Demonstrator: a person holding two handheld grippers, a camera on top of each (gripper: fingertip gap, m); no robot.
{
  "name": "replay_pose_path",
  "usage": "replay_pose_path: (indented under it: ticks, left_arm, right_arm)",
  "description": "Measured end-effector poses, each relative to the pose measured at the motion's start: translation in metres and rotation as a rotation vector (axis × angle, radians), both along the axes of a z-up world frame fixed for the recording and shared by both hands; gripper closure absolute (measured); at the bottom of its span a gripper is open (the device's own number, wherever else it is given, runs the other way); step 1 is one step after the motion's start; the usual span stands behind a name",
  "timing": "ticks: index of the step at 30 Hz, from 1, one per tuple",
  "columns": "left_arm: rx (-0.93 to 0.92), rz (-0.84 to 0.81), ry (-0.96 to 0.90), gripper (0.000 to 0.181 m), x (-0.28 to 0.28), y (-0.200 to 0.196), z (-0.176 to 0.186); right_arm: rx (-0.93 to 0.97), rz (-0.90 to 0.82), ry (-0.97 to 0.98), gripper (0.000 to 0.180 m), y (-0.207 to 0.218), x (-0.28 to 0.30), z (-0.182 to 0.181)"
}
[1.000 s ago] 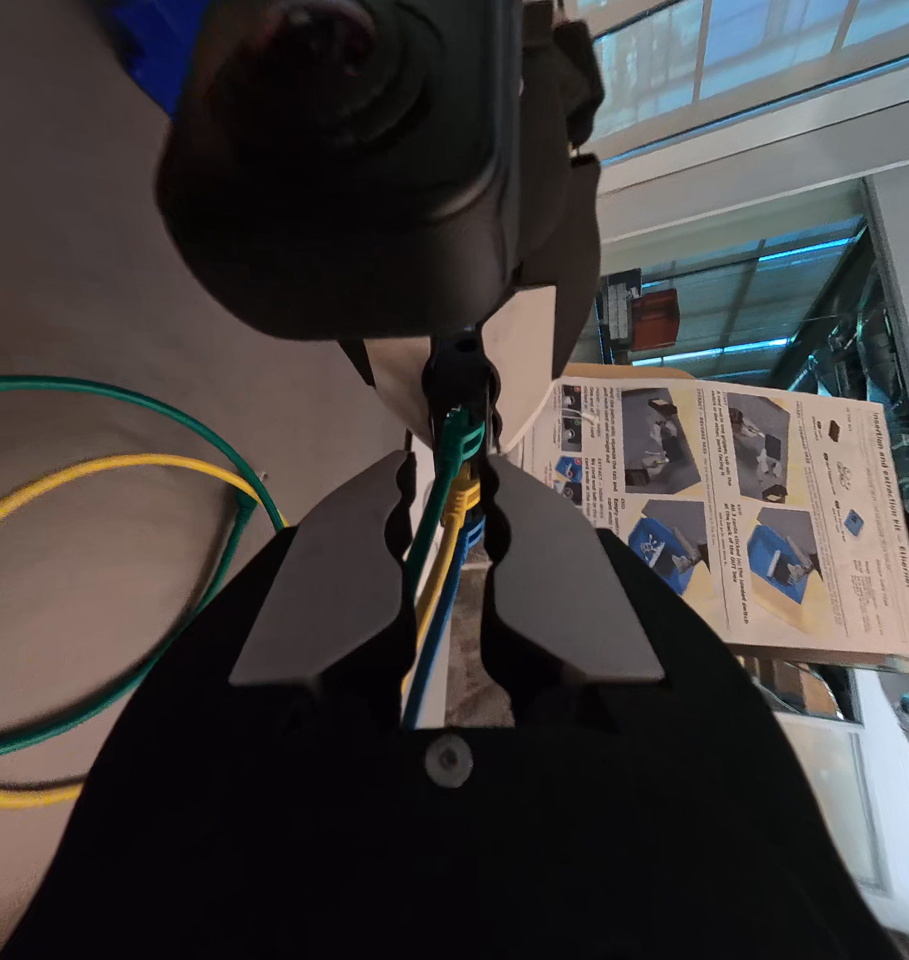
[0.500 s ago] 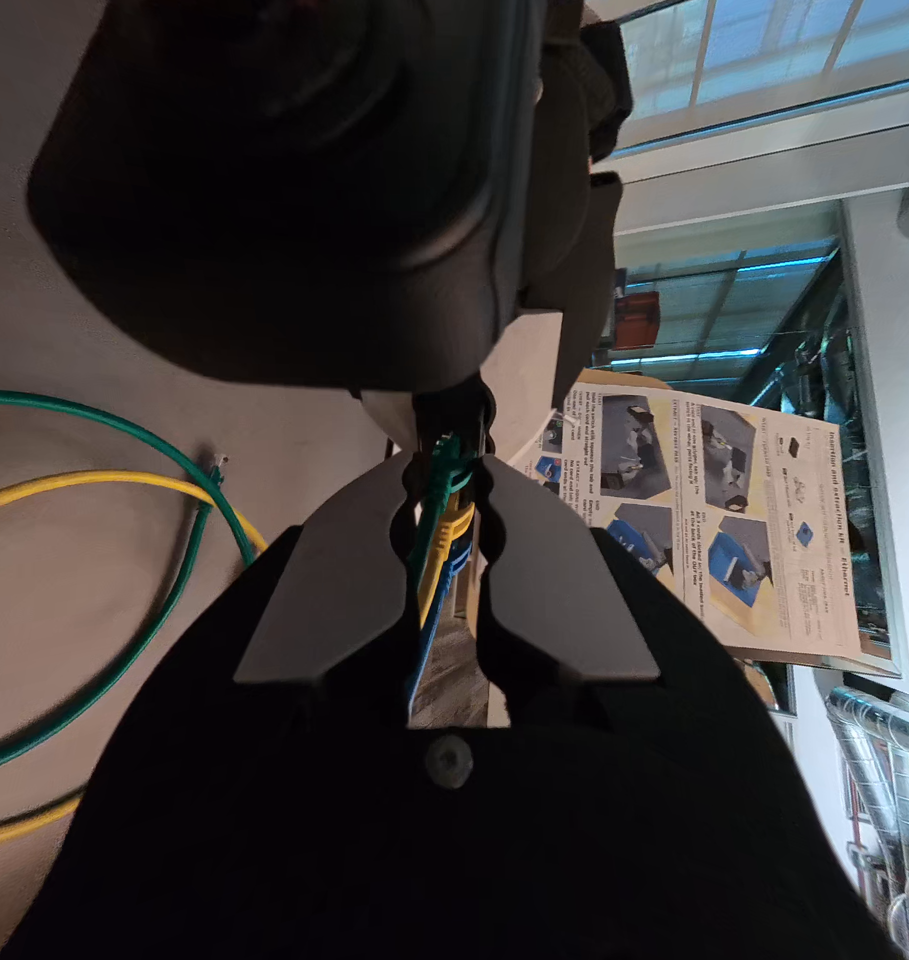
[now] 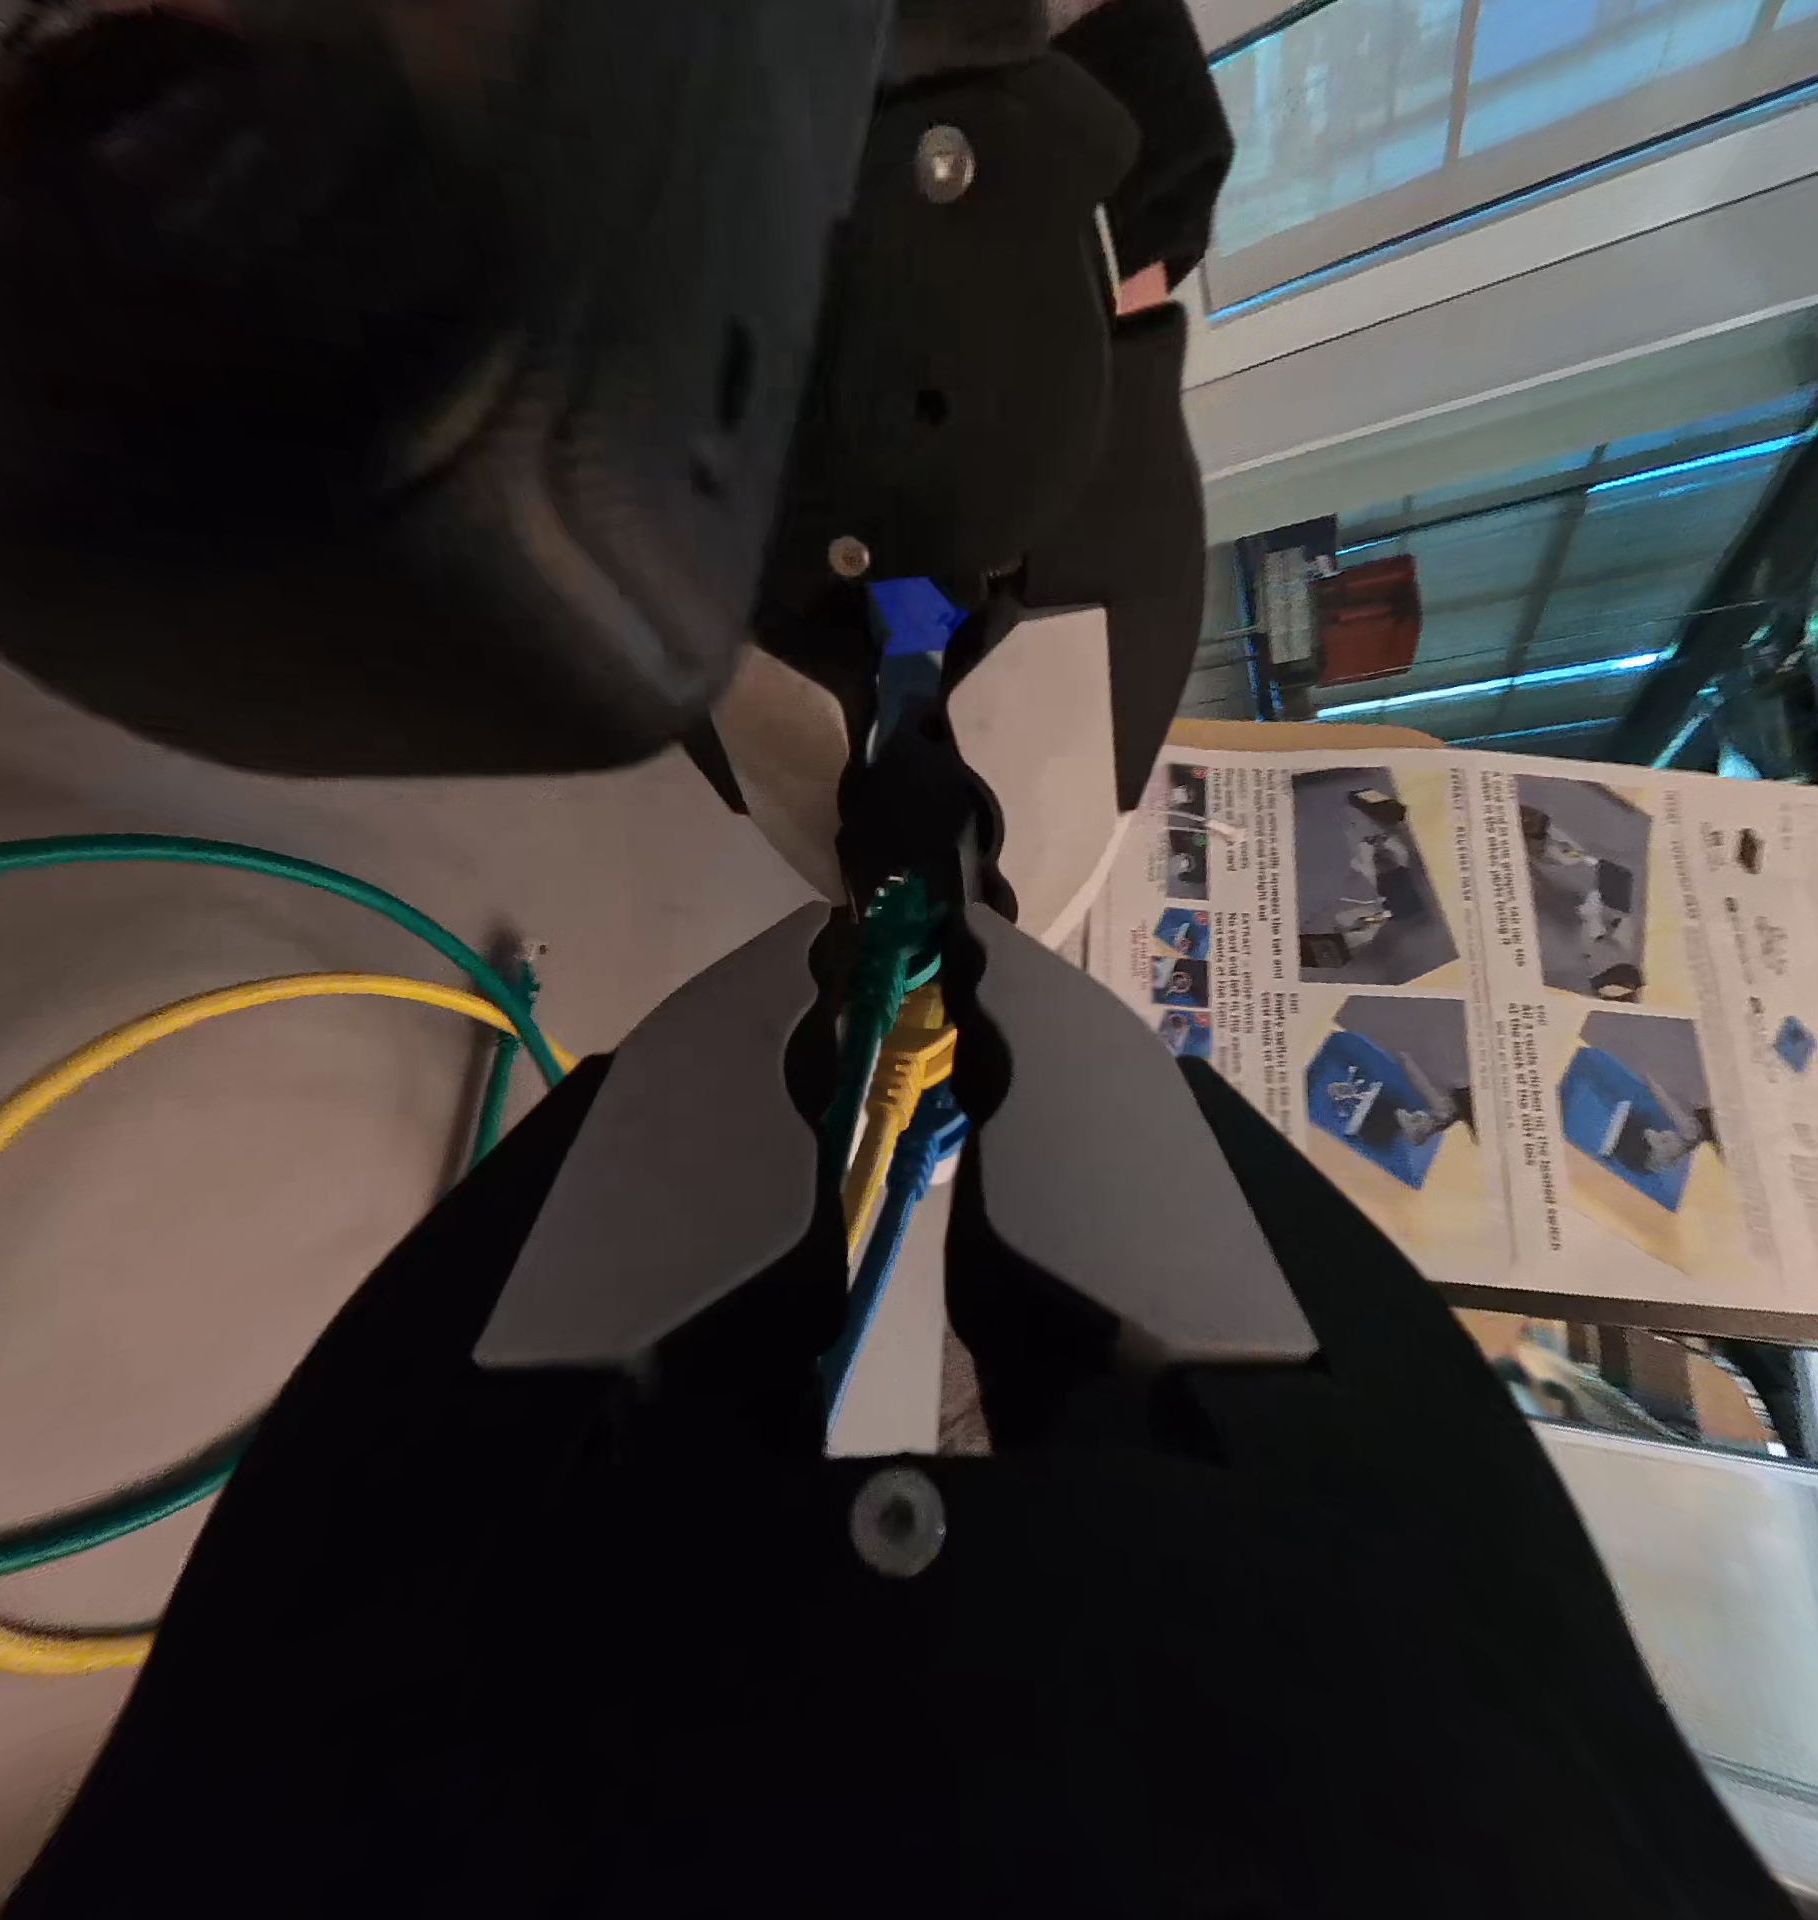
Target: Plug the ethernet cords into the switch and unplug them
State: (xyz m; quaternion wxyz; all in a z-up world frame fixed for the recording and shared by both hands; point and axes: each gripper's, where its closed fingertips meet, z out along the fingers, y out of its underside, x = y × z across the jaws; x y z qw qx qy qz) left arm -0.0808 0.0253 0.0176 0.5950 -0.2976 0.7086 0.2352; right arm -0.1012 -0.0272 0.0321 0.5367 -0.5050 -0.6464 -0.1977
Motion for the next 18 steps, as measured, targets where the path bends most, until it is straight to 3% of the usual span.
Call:
replay_pose_path:
  ticks: [15,16,17,18]
  left_arm:
    - [-0.099,-0.025,0.093,0.151,0.013,-0.005,-0.033]
    - [-0.037,0.045,0.074,0.152,0.007,0.009,-0.027]
    - [0.064,0.155,-0.009,0.152,-0.006,0.032,-0.005]
    - [0.035,0.2,-0.046,0.153,-0.022,0.046,0.008]
  right_arm:
    - [-0.219,-0.025,-0.058,0.162,-0.008,0.015,-0.029]
    - [-0.26,-0.021,-0.076,0.164,-0.012,0.017,-0.033]
    - [-0.487,0.061,-0.126,0.165,-0.037,0.011,-0.057]
    - [-0.554,0.032,-0.13,0.165,-0.038,0.008,-0.069]
